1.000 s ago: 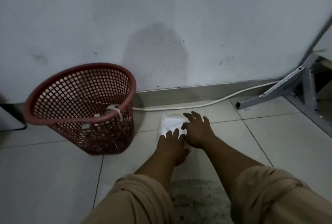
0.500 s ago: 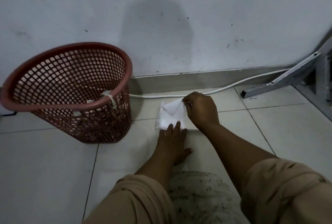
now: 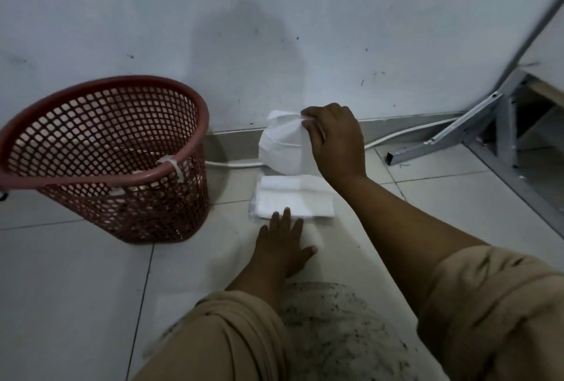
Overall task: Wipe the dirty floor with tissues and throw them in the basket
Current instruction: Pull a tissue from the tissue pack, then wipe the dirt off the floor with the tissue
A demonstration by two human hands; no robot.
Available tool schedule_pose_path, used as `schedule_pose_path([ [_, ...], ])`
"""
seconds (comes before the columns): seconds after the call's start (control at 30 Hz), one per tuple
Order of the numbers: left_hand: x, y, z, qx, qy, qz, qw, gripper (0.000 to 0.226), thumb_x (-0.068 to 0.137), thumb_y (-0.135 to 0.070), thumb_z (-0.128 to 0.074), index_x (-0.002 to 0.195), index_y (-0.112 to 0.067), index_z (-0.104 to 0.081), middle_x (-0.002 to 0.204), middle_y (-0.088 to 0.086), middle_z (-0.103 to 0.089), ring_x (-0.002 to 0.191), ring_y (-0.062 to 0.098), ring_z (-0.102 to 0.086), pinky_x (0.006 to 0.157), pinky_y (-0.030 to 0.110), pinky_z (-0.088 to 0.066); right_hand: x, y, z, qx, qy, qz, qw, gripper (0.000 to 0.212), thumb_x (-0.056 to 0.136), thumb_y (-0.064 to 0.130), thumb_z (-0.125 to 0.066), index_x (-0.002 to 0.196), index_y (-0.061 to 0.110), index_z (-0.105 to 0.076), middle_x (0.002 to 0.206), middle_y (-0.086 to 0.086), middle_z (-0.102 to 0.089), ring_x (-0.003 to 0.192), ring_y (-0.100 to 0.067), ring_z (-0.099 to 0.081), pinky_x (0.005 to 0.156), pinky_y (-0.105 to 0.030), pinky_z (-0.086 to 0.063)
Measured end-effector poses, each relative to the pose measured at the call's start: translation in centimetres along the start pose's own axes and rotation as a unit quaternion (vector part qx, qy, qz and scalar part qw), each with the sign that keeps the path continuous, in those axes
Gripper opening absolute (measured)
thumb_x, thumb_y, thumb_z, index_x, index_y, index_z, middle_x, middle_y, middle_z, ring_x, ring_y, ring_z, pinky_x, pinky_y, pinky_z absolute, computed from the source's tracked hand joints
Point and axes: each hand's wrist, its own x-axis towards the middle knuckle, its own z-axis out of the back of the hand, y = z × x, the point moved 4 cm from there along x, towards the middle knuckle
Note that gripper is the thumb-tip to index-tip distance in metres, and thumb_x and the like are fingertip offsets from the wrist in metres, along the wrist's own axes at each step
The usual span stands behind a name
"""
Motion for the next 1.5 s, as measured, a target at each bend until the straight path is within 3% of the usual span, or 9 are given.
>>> schedule_pose_path([
  [0.13, -1.4, -0.7, 0.0, -0.041, -0.052, -0.018, 0.998, 0.078, 0.094, -0.066, -0.028, 0.156, -0.024, -0.005, 0.164, 0.005, 0.011, 0.151, 0.028, 0.005, 0.120, 0.046, -0.007, -1.3, 0.3, 2.9, -0.022, 0.006, 0.029, 0.999, 0.022, 0.091, 0.008, -0.059, 0.111, 0.009, -0.069, 0.098, -0.010, -0.066, 0.092, -0.028, -0.058, 0.078, -0.039, -0.049],
  [0.3, -3.9, -2.5, -0.7, -0.028, -0.057, -0.066, 0.996, 0.074, 0.095, -0.066, -0.023, 0.156, -0.026, -0.010, 0.165, 0.004, 0.005, 0.151, 0.027, 0.001, 0.120, 0.046, -0.009, -6.6, -0.9, 6.2, -0.028, 0.061, -0.074, 0.995, 0.039, 0.087, 0.005, -0.065, 0.124, 0.014, -0.062, 0.102, -0.006, -0.067, 0.097, -0.023, -0.058, 0.082, -0.035, -0.050],
  [0.77, -10.0, -5.7, -3.3, 0.103, 0.000, -0.158, 0.982, 0.059, 0.102, -0.049, -0.026, 0.155, -0.024, -0.017, 0.165, 0.006, 0.003, 0.151, 0.026, 0.001, 0.121, 0.044, -0.007, -29.0, 0.4, 10.6, -0.120, 0.230, -0.217, 0.941, 0.024, 0.079, 0.007, -0.064, 0.100, 0.018, -0.070, 0.102, -0.003, -0.064, 0.096, -0.023, -0.057, 0.072, -0.034, -0.048],
  [0.97, -10.4, -5.8, -3.5, 0.157, 0.009, -0.160, 0.974, 0.055, 0.104, -0.036, -0.030, 0.154, -0.019, -0.018, 0.164, 0.008, 0.003, 0.151, 0.027, 0.002, 0.121, 0.045, -0.008, -35.4, 1.4, 10.2, -0.120, 0.274, -0.252, 0.920, 0.022, 0.079, 0.019, -0.070, 0.101, 0.019, -0.071, 0.103, -0.001, -0.065, 0.095, -0.022, -0.060, 0.074, -0.030, -0.050],
  [1.1, -10.5, -7.7, -3.6, 0.148, -0.003, -0.178, 0.973, 0.046, 0.103, -0.027, -0.031, 0.149, -0.019, -0.032, 0.164, 0.007, -0.005, 0.151, 0.027, 0.000, 0.121, 0.046, -0.007, -36.8, 2.3, 10.7, -0.160, 0.230, -0.226, 0.933, 0.036, 0.078, 0.049, -0.066, 0.102, 0.023, -0.071, 0.103, 0.000, -0.067, 0.093, -0.021, -0.062, 0.076, -0.034, -0.051],
  [1.2, -10.1, -9.2, -3.3, 0.119, -0.032, -0.191, 0.974, 0.045, 0.104, -0.026, -0.030, 0.149, -0.020, -0.032, 0.163, 0.006, -0.012, 0.151, 0.027, -0.005, 0.121, 0.045, -0.009, -37.2, 1.6, 10.4, -0.177, 0.167, -0.308, 0.920, 0.058, 0.086, 0.060, -0.050, 0.131, 0.023, -0.055, 0.137, -0.007, -0.054, 0.127, -0.027, -0.050, 0.105, -0.043, -0.038],
  [1.27, -10.0, -9.4, -3.3, 0.109, -0.048, -0.190, 0.975, 0.047, 0.104, -0.028, -0.029, 0.150, -0.020, -0.028, 0.163, 0.006, -0.014, 0.150, 0.027, -0.007, 0.121, 0.045, -0.010, -37.7, 0.6, 9.2, -0.183, 0.210, -0.391, 0.877, 0.082, 0.089, 0.069, -0.027, 0.153, 0.019, -0.021, 0.161, -0.014, -0.016, 0.148, -0.033, -0.014, 0.119, -0.047, -0.010],
  [1.37, -9.8, -8.4, -3.9, 0.105, -0.038, -0.171, 0.979, 0.050, 0.104, -0.032, -0.028, 0.152, -0.020, -0.022, 0.163, 0.005, -0.012, 0.150, 0.027, -0.005, 0.121, 0.046, -0.009, -38.8, -0.4, 7.6, -0.186, 0.244, -0.477, 0.823, 0.101, 0.072, 0.082, 0.008, 0.150, 0.020, 0.023, 0.159, -0.016, 0.024, 0.147, -0.033, 0.019, 0.119, -0.050, 0.009],
  [1.5, -9.5, -5.8, -4.7, 0.097, -0.014, -0.129, 0.987, 0.054, 0.103, -0.035, -0.025, 0.154, -0.020, -0.016, 0.164, 0.005, -0.005, 0.151, 0.025, 0.003, 0.122, 0.044, -0.002, -38.5, -0.6, 6.5, -0.182, 0.218, -0.504, 0.816, 0.105, 0.070, 0.084, 0.007, 0.148, 0.018, 0.027, 0.157, -0.019, 0.029, 0.145, -0.033, 0.028, 0.118, -0.048, 0.013],
])
